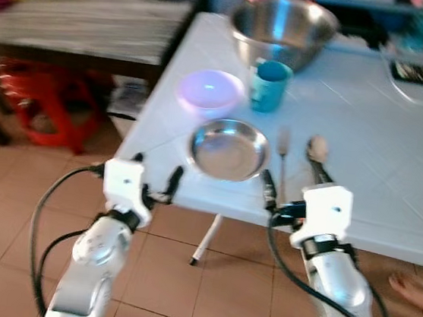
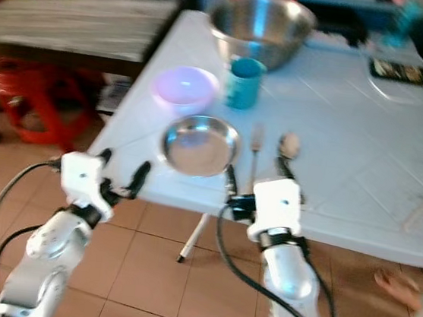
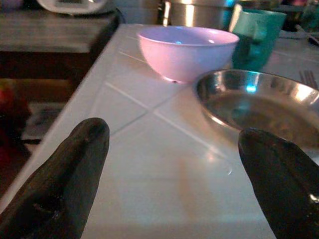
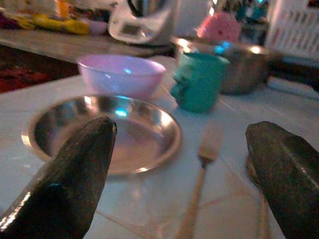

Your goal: Setting the table

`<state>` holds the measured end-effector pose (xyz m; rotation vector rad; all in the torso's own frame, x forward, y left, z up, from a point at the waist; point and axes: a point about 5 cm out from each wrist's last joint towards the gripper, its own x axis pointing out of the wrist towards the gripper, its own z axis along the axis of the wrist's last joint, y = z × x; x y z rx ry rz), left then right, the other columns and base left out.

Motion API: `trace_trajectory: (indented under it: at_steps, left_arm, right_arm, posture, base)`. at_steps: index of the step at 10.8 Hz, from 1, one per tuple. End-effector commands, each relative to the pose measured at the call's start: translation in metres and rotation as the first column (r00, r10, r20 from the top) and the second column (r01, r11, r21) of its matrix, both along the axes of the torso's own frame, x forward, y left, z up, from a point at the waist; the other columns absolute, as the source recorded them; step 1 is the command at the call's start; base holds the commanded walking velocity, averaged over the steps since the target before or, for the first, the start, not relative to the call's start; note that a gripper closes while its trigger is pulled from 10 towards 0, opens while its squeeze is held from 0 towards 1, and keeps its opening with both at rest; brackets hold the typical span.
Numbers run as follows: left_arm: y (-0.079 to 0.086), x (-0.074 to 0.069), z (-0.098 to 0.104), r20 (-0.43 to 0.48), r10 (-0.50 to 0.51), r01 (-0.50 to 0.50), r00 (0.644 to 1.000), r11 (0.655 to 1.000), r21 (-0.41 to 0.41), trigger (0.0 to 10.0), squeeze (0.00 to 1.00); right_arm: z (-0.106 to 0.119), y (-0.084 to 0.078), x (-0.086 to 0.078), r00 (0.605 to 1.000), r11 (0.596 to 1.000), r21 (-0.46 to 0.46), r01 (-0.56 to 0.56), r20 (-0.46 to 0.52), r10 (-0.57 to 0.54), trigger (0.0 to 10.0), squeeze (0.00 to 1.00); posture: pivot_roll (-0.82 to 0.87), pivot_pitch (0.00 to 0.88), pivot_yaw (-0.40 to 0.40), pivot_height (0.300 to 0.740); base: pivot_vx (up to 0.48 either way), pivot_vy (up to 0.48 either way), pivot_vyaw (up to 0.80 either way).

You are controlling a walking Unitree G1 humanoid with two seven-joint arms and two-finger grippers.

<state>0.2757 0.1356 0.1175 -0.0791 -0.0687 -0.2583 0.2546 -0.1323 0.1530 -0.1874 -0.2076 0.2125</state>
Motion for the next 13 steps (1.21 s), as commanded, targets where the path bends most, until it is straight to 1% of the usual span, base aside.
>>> trace_trajectory:
  at_steps: [1,3,4,5,6,7,8,9,11,13]
  left_arm:
    - [0.002,-0.001,0.003,0.014,0.012,-0.012,1.000,1.000,0.015,10.0,0.00]
    - [0.002,-0.002,0.004,0.017,0.012,-0.012,1.000,1.000,0.019,10.0,0.00]
    - [0.001,-0.003,0.004,0.014,0.002,-0.002,1.000,1.000,0.022,10.0,0.00]
    - [0.000,-0.003,0.003,0.011,-0.006,0.006,1.000,1.000,0.022,10.0,0.00]
    - [-0.002,-0.005,0.003,0.007,-0.037,0.037,0.999,0.999,0.032,10.0,0.00]
    - [-0.004,-0.005,0.003,0.007,-0.059,0.059,0.998,0.998,0.034,10.0,0.00]
    - [-0.007,-0.006,0.002,0.004,-0.105,0.105,0.994,0.994,0.043,10.0,0.00]
    - [-0.011,-0.007,0.001,-0.002,-0.144,0.144,0.990,0.988,0.057,10.0,0.00]
    - [-0.013,-0.008,-0.001,-0.003,-0.190,0.190,0.982,0.978,0.082,10.0,0.00]
    - [-0.013,-0.012,-0.005,-0.017,-0.250,0.250,0.968,0.961,0.119,10.0,0.00]
  right_arm:
    - [0.008,0.001,-0.002,1.000,1.000,-0.010,-0.005,0.029,0.005,10.0,0.00]
    - [0.006,0.000,-0.001,1.000,1.000,-0.002,-0.001,0.021,0.001,10.0,0.00]
    - [0.006,0.000,-0.002,1.000,1.000,0.006,0.006,0.018,-0.006,10.0,0.00]
    - [0.005,-0.001,-0.003,1.000,1.000,0.011,0.015,0.013,-0.015,10.0,0.00]
    - [0.003,-0.004,-0.003,0.999,0.999,0.027,0.041,0.004,-0.041,10.0,0.00]
    - [0.004,-0.007,-0.003,0.998,0.998,0.023,0.066,0.006,-0.066,10.0,0.00]
    - [0.003,-0.017,-0.003,0.989,0.989,0.021,0.148,0.000,-0.148,10.0,0.00]
    - [-0.001,-0.030,-0.002,0.974,0.972,0.062,0.227,-0.038,-0.225,10.0,0.00]
    - [-0.001,-0.035,0.001,0.968,0.963,0.108,0.247,-0.064,-0.242,10.0,0.00]
    - [0.008,-0.033,0.009,0.974,0.962,0.153,0.226,-0.056,-0.220,10.0,0.00]
  posture:
    - [-0.11,0.153,0.071,0.740]
    - [-0.11,0.156,0.073,0.740]
    - [-0.11,0.161,0.078,0.740]
    - [-0.11,0.164,0.078,0.740]
    - [-0.11,0.167,0.080,0.740]
    - [-0.11,0.170,0.082,0.740]
    - [-0.12,0.174,0.085,0.740]
    - [-0.12,0.176,0.088,0.740]
    - [-0.13,0.184,0.086,0.740]
    - [-0.14,0.190,0.088,0.740]
  base:
    - [0.000,0.000,0.44]
    - [0.000,0.000,0.80]
    - [0.000,0.000,0.41]
    - [0.000,0.000,0.00]
    - [0.000,0.000,0.00]
    - [0.000,0.000,0.00]
    - [0.000,0.000,0.00]
    - [0.000,0.000,0.00]
    - [0.000,0.000,0.00]
    - [0.000,0.000,0.00]
